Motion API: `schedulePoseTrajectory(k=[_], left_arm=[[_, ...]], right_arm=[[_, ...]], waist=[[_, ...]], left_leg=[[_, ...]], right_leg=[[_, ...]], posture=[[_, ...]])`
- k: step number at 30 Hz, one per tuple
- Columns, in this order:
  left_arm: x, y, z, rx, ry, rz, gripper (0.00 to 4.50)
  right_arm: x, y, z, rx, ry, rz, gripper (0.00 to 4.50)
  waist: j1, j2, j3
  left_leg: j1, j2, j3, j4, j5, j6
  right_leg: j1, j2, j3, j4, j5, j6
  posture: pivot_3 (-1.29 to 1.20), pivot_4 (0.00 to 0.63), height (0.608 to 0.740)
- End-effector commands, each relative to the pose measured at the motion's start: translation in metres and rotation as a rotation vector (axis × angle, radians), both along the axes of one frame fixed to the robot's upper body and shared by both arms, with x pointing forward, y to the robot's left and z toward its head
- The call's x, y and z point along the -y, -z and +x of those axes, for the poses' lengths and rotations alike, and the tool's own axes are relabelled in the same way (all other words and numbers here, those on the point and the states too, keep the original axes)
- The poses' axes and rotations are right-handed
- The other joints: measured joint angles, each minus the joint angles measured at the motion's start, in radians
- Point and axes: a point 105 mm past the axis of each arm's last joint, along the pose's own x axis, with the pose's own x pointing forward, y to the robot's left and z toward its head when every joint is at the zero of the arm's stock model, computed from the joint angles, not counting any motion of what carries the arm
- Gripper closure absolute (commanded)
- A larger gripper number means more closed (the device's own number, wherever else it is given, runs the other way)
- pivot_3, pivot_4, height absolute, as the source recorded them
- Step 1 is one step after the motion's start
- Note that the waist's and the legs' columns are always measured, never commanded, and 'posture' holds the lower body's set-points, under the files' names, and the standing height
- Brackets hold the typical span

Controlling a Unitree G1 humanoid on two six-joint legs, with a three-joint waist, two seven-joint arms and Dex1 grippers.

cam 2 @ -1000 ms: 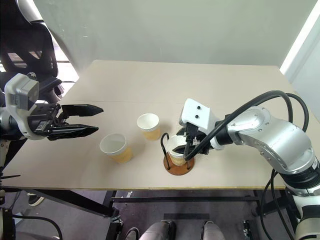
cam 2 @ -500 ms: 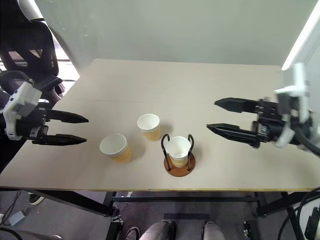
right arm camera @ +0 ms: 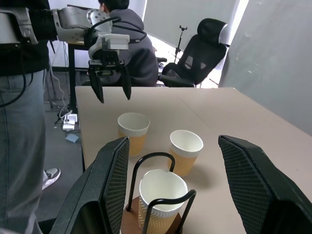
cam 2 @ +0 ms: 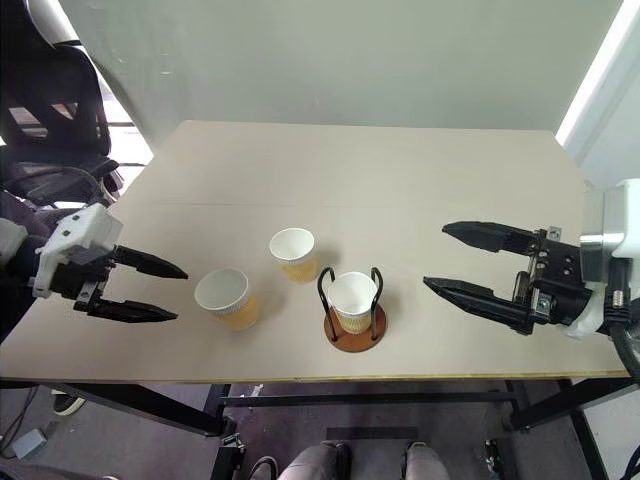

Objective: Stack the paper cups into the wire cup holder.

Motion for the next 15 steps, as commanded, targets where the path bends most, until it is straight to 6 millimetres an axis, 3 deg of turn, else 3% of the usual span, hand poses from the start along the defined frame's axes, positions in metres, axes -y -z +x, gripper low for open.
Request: schedulePoseTrajectory(k=[1, 10, 15], left_arm=[[0.004, 0.003, 0.001, 0.002, 0.053, 0.031, 1.02], [0.022, 0.011, 0.014, 0.021, 0.107, -0.003, 1.02], [0.022, 0.023, 0.021, 0.024, 0.128, 0.062, 1.02]], right_arm=[[-0.005, -0.005, -0.006, 0.041, -0.022, -0.008, 1.56], [-0.005, -0.003, -0.010, 0.024, -0.027, -0.019, 1.56], [-0.006, -0.004, -0.012, 0.029, -0.020, -0.023, 1.56]], waist=[[0.000, 0.000, 0.000], [0.004, 0.000, 0.000], [0.004, 0.000, 0.000]], left_leg=[[0.000, 0.000, 0.000, 0.000, 0.000, 0.000], [-0.001, 0.000, 0.000, 0.000, 0.000, 0.000], [0.000, 0.000, 0.000, 0.001, 0.000, 0.000]], right_leg=[[0.000, 0.000, 0.000, 0.000, 0.000, 0.000], [0.000, 0.000, -0.001, -0.001, 0.000, 0.000], [0.001, 0.000, -0.001, 0.000, 0.000, 0.001]], posture=[[0.00, 0.150, 0.740], [0.00, 0.150, 0.740], [0.00, 0.150, 0.740]])
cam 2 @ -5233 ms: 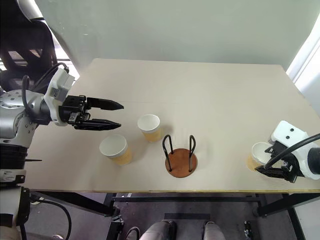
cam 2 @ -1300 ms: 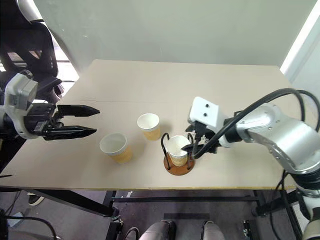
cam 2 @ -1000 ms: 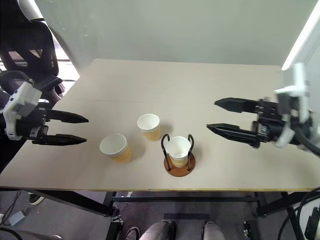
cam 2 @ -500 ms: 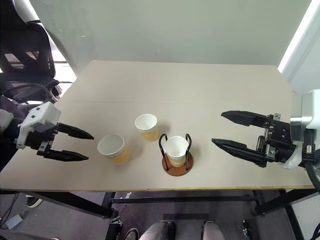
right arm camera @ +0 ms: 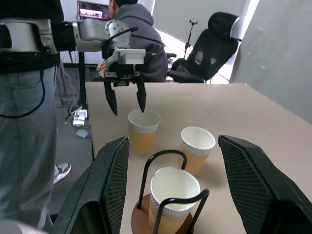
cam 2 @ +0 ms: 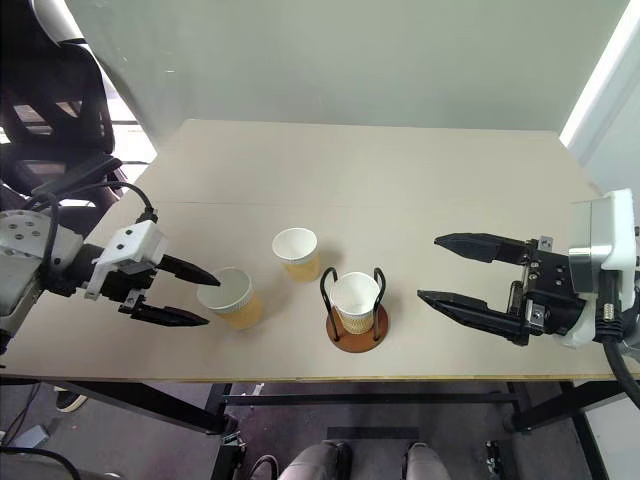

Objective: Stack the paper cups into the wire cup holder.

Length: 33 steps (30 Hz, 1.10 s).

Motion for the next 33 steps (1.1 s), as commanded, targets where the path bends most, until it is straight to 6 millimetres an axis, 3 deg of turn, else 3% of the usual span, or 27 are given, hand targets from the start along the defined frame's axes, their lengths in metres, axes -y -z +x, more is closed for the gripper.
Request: schedulePoseTrajectory(k=[1, 8, 11, 17, 19, 22, 29, 31, 33], left_arm=[[-0.001, 0.004, 0.005, 0.025, 0.048, 0.074, 1.02], [0.004, 0.021, 0.022, 0.049, 0.078, 0.141, 1.02], [0.010, 0.025, 0.027, 0.062, 0.100, 0.136, 1.57], [0.026, 0.015, 0.027, 0.070, 0.142, 0.074, 3.68], [0.028, 0.006, 0.025, 0.076, 0.150, 0.055, 4.43], [0.031, -0.013, 0.019, 0.082, 0.172, 0.021, 4.47], [0.048, -0.080, 0.003, 0.200, 0.286, -0.045, 4.47], [0.061, -0.098, -0.002, 0.241, 0.353, -0.074, 4.47], [0.090, -0.124, -0.009, 0.288, 0.481, -0.165, 4.47]], right_arm=[[-0.001, -0.009, -0.005, 0.058, 0.005, 0.001, 1.56], [-0.003, -0.009, -0.007, 0.062, 0.026, -0.006, 1.56], [-0.003, -0.008, -0.009, 0.056, 0.035, -0.013, 1.51], [-0.002, -0.006, -0.011, 0.048, 0.055, -0.022, 1.51], [-0.002, -0.006, -0.011, 0.045, 0.063, -0.026, 1.51], [-0.001, -0.006, -0.013, 0.044, 0.069, -0.027, 1.51], [0.000, -0.008, -0.026, 0.014, 0.054, -0.031, 1.51], [0.000, -0.008, -0.027, 0.012, 0.056, -0.034, 1.51], [0.001, -0.008, -0.026, 0.017, 0.068, -0.037, 1.51]], waist=[[0.000, 0.000, 0.000], [0.002, 0.000, 0.000], [0.003, 0.000, 0.000], [0.004, 0.000, 0.000], [0.004, 0.000, 0.000], [0.004, -0.001, 0.000], [0.008, 0.000, 0.000], [0.009, -0.001, 0.000], [0.012, -0.001, 0.000]], left_leg=[[0.000, 0.000, 0.000, 0.000, 0.000, 0.000], [0.000, 0.000, 0.000, 0.002, 0.001, 0.001], [0.000, -0.001, 0.000, 0.002, 0.001, 0.002], [0.000, -0.001, 0.000, 0.002, 0.001, 0.002], [0.000, -0.001, 0.000, 0.002, 0.002, 0.002], [-0.001, -0.001, 0.000, 0.002, 0.002, 0.003], [-0.002, -0.002, -0.001, 0.002, 0.001, 0.004], [-0.002, -0.002, -0.001, 0.002, 0.000, 0.004], [-0.002, -0.003, -0.002, 0.002, 0.000, 0.004]], right_leg=[[0.000, 0.000, 0.000, 0.000, 0.000, 0.000], [0.001, 0.000, 0.000, -0.001, 0.001, 0.002], [0.002, 0.000, 0.000, -0.001, 0.002, 0.003], [0.002, -0.001, 0.000, -0.001, 0.003, 0.008], [0.002, 0.000, 0.000, -0.001, 0.003, 0.008], [0.002, 0.000, 0.000, -0.001, 0.003, 0.009], [0.003, -0.001, 0.001, -0.003, 0.002, 0.011], [0.003, -0.001, 0.001, -0.003, 0.001, 0.012], [0.004, -0.001, 0.001, -0.003, 0.000, 0.013]], posture=[[0.00, 0.150, 0.740], [0.00, 0.150, 0.740], [0.00, 0.150, 0.740], [0.00, 0.150, 0.740], [0.00, 0.150, 0.740], [0.00, 0.150, 0.740], [0.00, 0.150, 0.740], [0.00, 0.150, 0.740], [0.00, 0.150, 0.740]])
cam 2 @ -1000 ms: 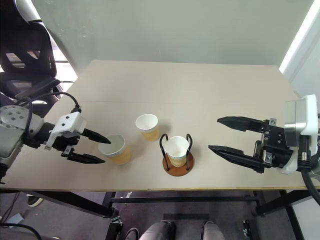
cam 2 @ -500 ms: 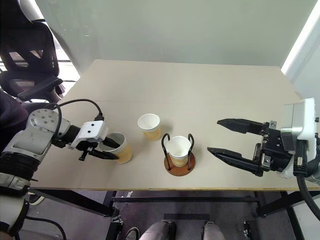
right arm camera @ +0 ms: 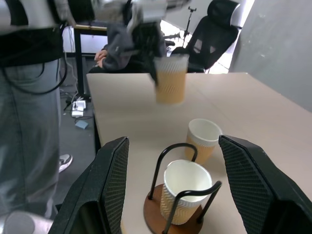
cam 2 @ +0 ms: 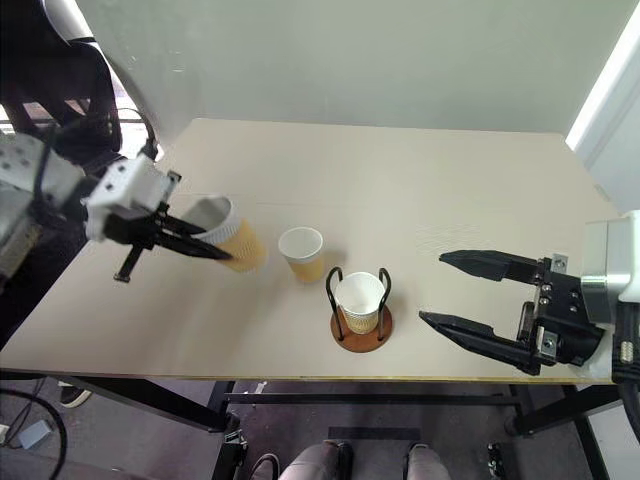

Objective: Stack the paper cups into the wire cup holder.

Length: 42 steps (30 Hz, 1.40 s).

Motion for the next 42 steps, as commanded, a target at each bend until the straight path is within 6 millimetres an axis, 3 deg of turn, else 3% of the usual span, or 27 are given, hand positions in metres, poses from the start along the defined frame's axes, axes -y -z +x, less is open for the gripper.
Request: schedulePoseTrajectory(k=[1, 3, 7, 11, 13, 15, 26, 35, 42], left_arm=[[0.047, -0.045, -0.017, 0.063, 0.258, -0.126, 4.47], [0.065, -0.057, -0.017, 0.076, 0.336, -0.169, 4.47], [0.095, -0.058, -0.012, 0.084, 0.439, -0.151, 4.47], [0.113, -0.045, -0.005, 0.068, 0.490, -0.081, 4.47], [0.121, -0.039, -0.002, 0.055, 0.509, -0.064, 4.47], [0.128, -0.036, -0.001, 0.039, 0.529, -0.066, 4.47], [0.143, 0.000, 0.002, 0.014, 0.614, 0.087, 4.47], [0.158, 0.011, 0.007, 0.036, 0.654, 0.131, 4.47], [0.158, 0.017, 0.008, 0.048, 0.675, 0.192, 4.47]], right_arm=[[0.000, -0.007, -0.003, 0.052, 0.016, -0.007, 1.51], [-0.001, -0.007, -0.003, 0.056, 0.019, -0.007, 1.51], [-0.006, -0.007, -0.005, 0.068, 0.015, -0.004, 1.51], [-0.011, -0.006, -0.010, 0.075, 0.019, -0.002, 1.51], [-0.011, -0.007, -0.012, 0.081, 0.040, -0.006, 1.51], [-0.010, -0.007, -0.013, 0.087, 0.062, -0.010, 1.51], [-0.013, -0.010, -0.020, 0.099, 0.131, -0.019, 1.51], [-0.016, -0.016, -0.023, 0.077, 0.168, -0.022, 1.51], [-0.016, -0.018, -0.024, 0.063, 0.199, -0.022, 1.51]], waist=[[0.009, -0.001, 0.000], [0.014, -0.001, 0.000], [0.009, -0.001, 0.000], [0.004, -0.001, 0.001], [0.005, -0.001, 0.001], [0.008, -0.001, 0.001], [0.015, -0.001, 0.002], [0.023, -0.001, 0.002], [0.024, -0.002, 0.003]], left_leg=[[0.000, 0.000, -0.001, 0.000, 0.000, 0.000], [-0.003, -0.001, -0.004, 0.001, 0.000, 0.000], [-0.002, -0.002, -0.004, 0.002, -0.001, 0.001], [-0.002, -0.002, -0.003, 0.002, -0.002, 0.002], [-0.003, -0.002, -0.004, 0.002, -0.003, 0.004], [-0.004, -0.002, -0.003, 0.005, -0.006, 0.006], [-0.005, -0.002, -0.002, 0.023, -0.021, 0.012], [-0.005, -0.002, -0.001, 0.024, -0.023, 0.014], [-0.005, -0.002, -0.001, 0.025, -0.023, 0.014]], right_leg=[[0.000, 0.000, 0.000, 0.000, 0.000, 0.001], [0.001, 0.000, -0.001, -0.001, -0.001, 0.001], [0.002, -0.002, 0.000, 0.000, -0.002, 0.005], [0.003, -0.001, -0.001, 0.000, -0.003, 0.010], [0.003, -0.002, -0.001, 0.000, -0.005, 0.023], [0.004, -0.002, -0.001, 0.000, -0.006, 0.025], [0.012, -0.002, -0.001, -0.005, -0.007, 0.028], [0.013, -0.002, -0.001, -0.005, -0.006, 0.029], [0.013, -0.002, -0.001, -0.005, -0.005, 0.029]], posture=[[0.00, 0.150, 0.740], [0.00, 0.150, 0.740], [0.00, 0.150, 0.740], [0.00, 0.150, 0.740], [0.00, 0.150, 0.740], [0.00, 0.150, 0.740], [0.00, 0.150, 0.740], [0.00, 0.150, 0.740], [0.00, 0.150, 0.740]])
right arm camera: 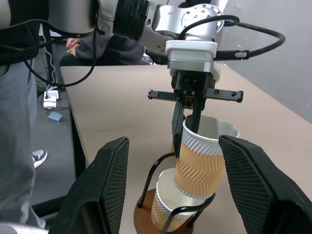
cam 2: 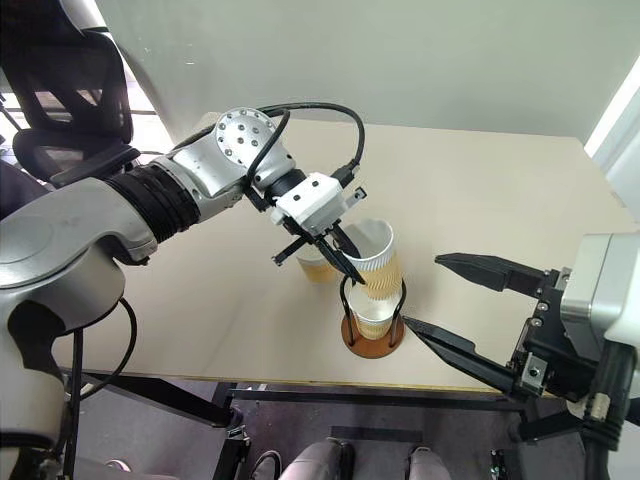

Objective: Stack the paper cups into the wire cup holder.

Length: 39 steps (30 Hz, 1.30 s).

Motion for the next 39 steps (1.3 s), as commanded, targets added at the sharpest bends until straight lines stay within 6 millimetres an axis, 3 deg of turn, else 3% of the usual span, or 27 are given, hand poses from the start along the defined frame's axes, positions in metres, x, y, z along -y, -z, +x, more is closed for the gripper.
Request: schedulePoseTrajectory(k=[1, 31, 35, 39], left_arm=[[0.001, -0.011, -0.002, 0.048, 0.038, 0.019, 4.47], [0.006, 0.010, 0.000, 0.055, 0.075, 0.103, 4.47], [0.006, 0.012, 0.000, 0.050, 0.070, 0.113, 3.54], [0.005, 0.012, 0.001, 0.053, 0.066, 0.119, 2.11]], right_arm=[[0.001, -0.007, -0.002, 0.031, 0.026, 0.004, 1.51], [-0.003, -0.007, -0.001, 0.006, 0.072, 0.004, 1.51], [-0.003, -0.007, 0.000, 0.009, 0.076, 0.003, 1.51], [-0.002, -0.007, 0.000, 0.009, 0.077, 0.003, 1.51]], waist=[[0.000, 0.000, 0.000], [0.003, 0.000, 0.000], [0.003, 0.000, 0.000], [0.003, 0.000, 0.000]], left_leg=[[0.000, 0.000, 0.000, 0.000, 0.000, 0.000], [0.000, 0.000, 0.000, 0.004, -0.001, 0.000], [0.000, 0.000, 0.000, 0.004, -0.001, 0.000], [0.000, 0.000, 0.000, 0.004, -0.001, 0.000]], right_leg=[[0.000, 0.000, 0.000, 0.000, 0.000, 0.000], [0.000, 0.000, 0.000, 0.004, 0.000, 0.001], [0.000, 0.000, 0.000, 0.004, 0.000, 0.001], [0.000, 0.000, 0.000, 0.004, 0.000, 0.001]], posture=[[0.00, 0.150, 0.740], [0.00, 0.150, 0.740], [0.00, 0.150, 0.740], [0.00, 0.150, 0.740]])
